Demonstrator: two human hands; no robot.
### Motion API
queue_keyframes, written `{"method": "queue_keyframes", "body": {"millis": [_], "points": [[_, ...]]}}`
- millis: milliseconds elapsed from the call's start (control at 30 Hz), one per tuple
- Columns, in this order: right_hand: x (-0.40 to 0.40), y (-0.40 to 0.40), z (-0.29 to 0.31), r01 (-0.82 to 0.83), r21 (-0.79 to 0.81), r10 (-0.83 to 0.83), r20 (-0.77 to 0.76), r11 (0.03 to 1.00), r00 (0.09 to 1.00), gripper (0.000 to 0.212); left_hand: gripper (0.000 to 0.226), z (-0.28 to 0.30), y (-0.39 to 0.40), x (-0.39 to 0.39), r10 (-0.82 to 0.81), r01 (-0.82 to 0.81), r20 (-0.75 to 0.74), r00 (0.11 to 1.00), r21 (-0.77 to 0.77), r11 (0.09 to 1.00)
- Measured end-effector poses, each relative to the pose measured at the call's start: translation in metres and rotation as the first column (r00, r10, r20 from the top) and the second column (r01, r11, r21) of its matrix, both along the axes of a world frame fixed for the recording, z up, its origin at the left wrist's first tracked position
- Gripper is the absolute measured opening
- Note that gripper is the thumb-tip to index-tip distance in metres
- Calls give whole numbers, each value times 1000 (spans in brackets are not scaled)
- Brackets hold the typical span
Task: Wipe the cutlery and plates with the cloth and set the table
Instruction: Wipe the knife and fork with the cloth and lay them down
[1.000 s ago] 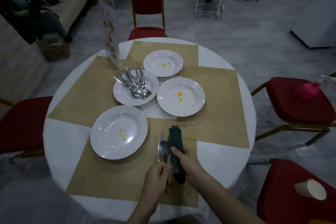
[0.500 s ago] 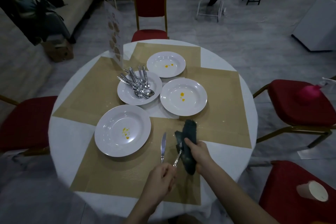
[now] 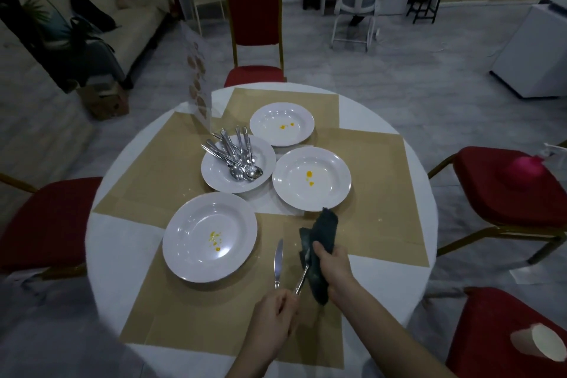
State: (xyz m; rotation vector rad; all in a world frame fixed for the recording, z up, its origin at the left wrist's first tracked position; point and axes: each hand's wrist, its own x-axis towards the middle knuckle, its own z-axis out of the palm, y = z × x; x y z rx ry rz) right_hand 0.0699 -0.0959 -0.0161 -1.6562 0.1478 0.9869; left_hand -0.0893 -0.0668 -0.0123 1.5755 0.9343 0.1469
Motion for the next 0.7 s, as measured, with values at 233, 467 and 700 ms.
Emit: {"method": "queue_keyframes", "body": {"millis": [233, 467, 700], "points": [[-48, -2, 2, -175, 49, 179, -91, 983, 980, 18, 33, 10, 18, 0, 67, -66, -36, 997, 23, 998], [-17, -2, 14, -147, 73, 148, 1, 986, 989, 22, 28, 21, 4, 17, 55, -54, -47, 997, 2, 999], [-14, -11, 12, -121, 83, 123, -22, 989, 992, 20, 28, 22, 1, 14, 59, -60, -34, 998, -11, 998]]}}
